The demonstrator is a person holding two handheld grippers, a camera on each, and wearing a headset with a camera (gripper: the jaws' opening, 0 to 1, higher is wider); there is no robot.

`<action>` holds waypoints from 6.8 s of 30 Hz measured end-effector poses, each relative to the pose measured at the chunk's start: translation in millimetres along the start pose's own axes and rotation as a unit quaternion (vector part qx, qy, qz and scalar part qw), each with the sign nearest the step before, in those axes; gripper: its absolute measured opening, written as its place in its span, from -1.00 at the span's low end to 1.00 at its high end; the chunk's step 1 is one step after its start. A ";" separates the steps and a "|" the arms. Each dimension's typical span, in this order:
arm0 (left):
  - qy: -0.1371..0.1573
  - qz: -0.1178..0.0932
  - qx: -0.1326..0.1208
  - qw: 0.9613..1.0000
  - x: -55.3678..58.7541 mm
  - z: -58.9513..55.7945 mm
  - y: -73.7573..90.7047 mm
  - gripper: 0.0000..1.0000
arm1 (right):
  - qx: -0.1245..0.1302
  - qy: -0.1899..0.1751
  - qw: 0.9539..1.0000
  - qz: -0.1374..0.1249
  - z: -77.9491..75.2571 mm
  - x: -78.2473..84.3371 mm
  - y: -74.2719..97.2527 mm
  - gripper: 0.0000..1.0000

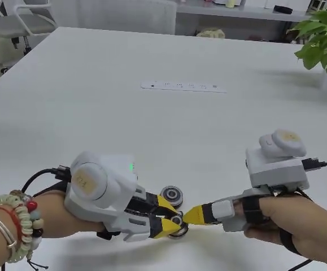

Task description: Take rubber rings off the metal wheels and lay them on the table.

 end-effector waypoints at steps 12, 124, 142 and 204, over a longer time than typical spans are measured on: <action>0.000 0.004 -0.003 1.000 -2.3 -0.2 -0.6 -0.84 | 0.027 -0.001 1.000 -0.008 -11.0 -7.2 0.0 -1.00; 0.105 -0.013 -0.164 0.981 0.4 -74.1 109.8 0.64 | 0.032 0.103 0.994 -0.015 33.4 -15.2 -43.0 -1.00; 0.108 -0.008 -0.166 0.980 0.8 -74.5 109.9 0.59 | 0.056 0.173 0.983 -0.019 32.6 -18.4 -43.1 -0.95; -0.069 0.003 -0.100 0.993 -89.0 30.7 95.8 0.17 | 0.121 0.273 0.950 -0.093 -14.8 -49.4 -3.4 -0.82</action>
Point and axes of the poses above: the centre of the closed fingertips' face, and the gripper's own axes: y roughly backward along the fingers, z roughly to its left, x roughly out of its underside, the point moved 10 cm from there along y, roughly backward along the fingers, and after that the axes turned 11 degrees about x, right-handed, at the moved point
